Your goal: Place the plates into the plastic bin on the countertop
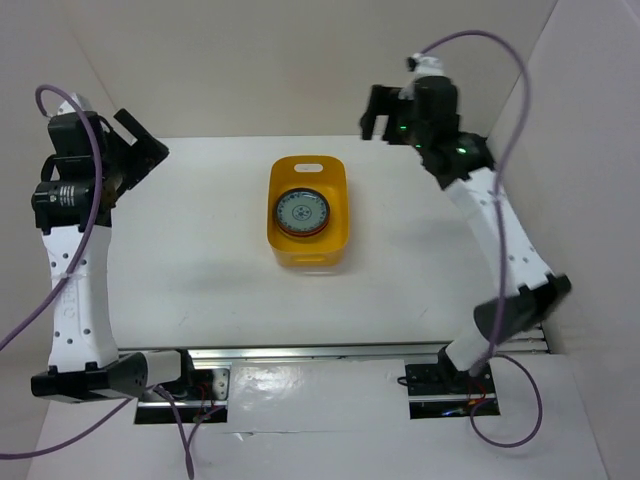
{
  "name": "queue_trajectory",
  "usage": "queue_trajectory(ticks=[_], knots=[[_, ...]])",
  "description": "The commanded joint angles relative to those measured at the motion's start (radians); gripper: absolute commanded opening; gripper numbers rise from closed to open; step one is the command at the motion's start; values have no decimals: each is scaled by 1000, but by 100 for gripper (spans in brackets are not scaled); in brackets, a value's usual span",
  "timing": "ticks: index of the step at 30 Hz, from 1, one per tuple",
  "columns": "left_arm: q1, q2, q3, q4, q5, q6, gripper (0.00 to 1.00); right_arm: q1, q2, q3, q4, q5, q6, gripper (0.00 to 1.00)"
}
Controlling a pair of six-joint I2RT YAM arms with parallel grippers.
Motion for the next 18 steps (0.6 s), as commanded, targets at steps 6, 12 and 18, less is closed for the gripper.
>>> queue_trajectory(ticks=[6,12,18], knots=[[-102,-10,121,-58,-181,22,100,-66,-461,-114,-210,282,-50,100],[-115,13,167,-81,-160,-4,100,-66,-534,-41,-394,337,-47,100],[-115,46,187,-90,-172,-13,100,-66,-556,-61,-405,371,-13,100]])
